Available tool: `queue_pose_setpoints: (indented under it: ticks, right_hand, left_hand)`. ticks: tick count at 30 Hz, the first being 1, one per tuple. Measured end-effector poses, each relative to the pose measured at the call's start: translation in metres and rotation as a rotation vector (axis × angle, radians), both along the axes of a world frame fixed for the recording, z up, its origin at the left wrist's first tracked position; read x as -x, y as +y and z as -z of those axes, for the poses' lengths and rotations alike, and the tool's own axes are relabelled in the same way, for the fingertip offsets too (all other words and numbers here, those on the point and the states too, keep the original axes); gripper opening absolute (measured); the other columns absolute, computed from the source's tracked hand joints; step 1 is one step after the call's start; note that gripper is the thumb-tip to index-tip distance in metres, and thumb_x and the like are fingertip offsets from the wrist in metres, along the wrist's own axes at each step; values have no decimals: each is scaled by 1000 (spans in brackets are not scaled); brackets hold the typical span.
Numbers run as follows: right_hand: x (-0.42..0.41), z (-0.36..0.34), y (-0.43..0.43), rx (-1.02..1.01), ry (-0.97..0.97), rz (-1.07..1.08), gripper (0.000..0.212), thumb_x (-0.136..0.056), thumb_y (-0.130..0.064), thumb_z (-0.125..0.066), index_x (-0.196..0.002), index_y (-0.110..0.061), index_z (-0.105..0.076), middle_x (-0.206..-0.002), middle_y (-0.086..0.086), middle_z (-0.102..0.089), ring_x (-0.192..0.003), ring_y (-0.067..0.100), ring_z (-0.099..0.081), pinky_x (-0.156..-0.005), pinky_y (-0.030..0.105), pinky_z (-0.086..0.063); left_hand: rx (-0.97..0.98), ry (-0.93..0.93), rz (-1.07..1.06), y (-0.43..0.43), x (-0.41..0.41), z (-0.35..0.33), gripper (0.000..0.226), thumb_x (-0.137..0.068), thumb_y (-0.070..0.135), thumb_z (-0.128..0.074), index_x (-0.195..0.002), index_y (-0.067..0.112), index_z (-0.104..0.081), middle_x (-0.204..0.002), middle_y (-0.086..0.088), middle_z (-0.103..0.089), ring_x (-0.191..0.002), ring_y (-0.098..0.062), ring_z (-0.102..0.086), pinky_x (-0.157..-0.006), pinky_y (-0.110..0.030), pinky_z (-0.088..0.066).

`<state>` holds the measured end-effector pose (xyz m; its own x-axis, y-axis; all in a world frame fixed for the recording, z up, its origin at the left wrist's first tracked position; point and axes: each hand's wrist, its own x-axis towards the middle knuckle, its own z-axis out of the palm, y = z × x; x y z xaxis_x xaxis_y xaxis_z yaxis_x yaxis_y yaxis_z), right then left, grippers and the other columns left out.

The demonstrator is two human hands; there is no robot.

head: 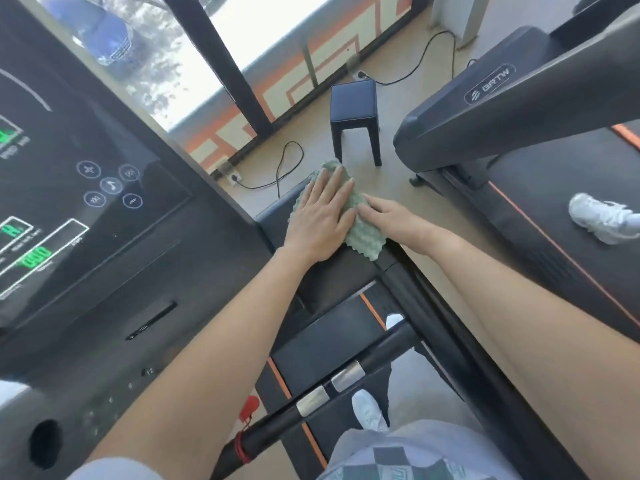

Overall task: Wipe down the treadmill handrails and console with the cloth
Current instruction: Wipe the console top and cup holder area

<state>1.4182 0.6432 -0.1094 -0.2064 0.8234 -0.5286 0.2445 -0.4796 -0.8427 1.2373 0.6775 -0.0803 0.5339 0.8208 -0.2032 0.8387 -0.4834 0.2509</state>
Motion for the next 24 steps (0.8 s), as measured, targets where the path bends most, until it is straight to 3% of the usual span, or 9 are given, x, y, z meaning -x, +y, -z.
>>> queue_pose_setpoints:
  ticks: [4, 8, 12, 16, 19, 20, 22, 24]
  right_hand:
    - [-9, 7, 0, 69, 175, 39, 41, -108, -39, -40, -143, -20, -50, -123, -17, -64, -110, -10, -61, -107, 17, -43]
    - [-14, 16, -13, 97, 207, 90, 40, -110, -36, -35, -138, -18, -56, -122, -14, -64, -101, -17, -59, -92, 3, -44]
    - [-25, 27, -46, 145, 228, 98, 45, -107, -46, -38, -140, -21, -56, -139, -11, -59, -117, -11, -56, -106, 10, -40]
    - [-32, 30, -83, 139, 227, 81, 64, -101, -60, -40, -153, -23, -42, -155, -9, -45, -143, 2, -39, -123, 32, -27]
    - [-31, 22, -82, 51, -61, 5, 93, -87, -83, -36, -158, -25, -30, -166, -8, -22, -152, 3, -15, -127, 37, -13]
    - [-29, 19, -76, -1, -156, -33, 90, -90, -79, -37, -159, -22, -28, -167, -5, -19, -154, 5, -13, -127, 38, -12]
    - [-22, 5, -56, -89, -282, -88, 70, -102, -53, -43, -160, -16, -24, -167, 1, -18, -155, 12, -13, -127, 34, -11]
    - [-10, -11, -31, -165, -310, -112, 63, -106, -36, -45, -160, -15, -21, -167, 2, -22, -154, 14, -18, -125, 30, -14]
  left_hand:
    - [27, 55, 34, 33, -7, -8, 51, -106, 50, -38, -152, 31, -44, -169, 7, -23, -159, -19, -4, -129, -43, -8]
    - [-13, 229, 123, 48, -30, -9, 46, -101, 53, -36, -128, 30, -66, -148, 3, -53, -153, -27, -26, -126, -50, -13]
    - [-125, 284, 310, 17, -48, -7, 50, -101, 49, -31, -109, 26, -75, -123, 0, -71, -137, -24, -49, -121, -54, -22]
    - [-117, 179, 351, -27, -36, -2, 55, -106, 52, -25, -139, 25, -60, -150, -1, -54, -151, -26, -32, -126, -52, -14]
    - [-88, 168, 296, -30, -22, -2, 63, -106, 60, -21, -155, 26, -41, -168, -2, -28, -158, -25, -13, -128, -51, -6]
    - [-75, 163, 269, -26, -17, -2, 65, -105, 62, -22, -158, 27, -36, -170, -2, -22, -159, -24, -9, -128, -51, -5]
    - [-48, 155, 198, -13, -11, -2, 67, -104, 63, -23, -162, 28, -27, -173, -1, -11, -160, -22, 0, -129, -50, -2]
    - [-26, 162, 121, 3, -5, -2, 68, -105, 63, -24, -164, 30, -15, -173, -1, 0, -159, -20, 8, -129, -47, 2]
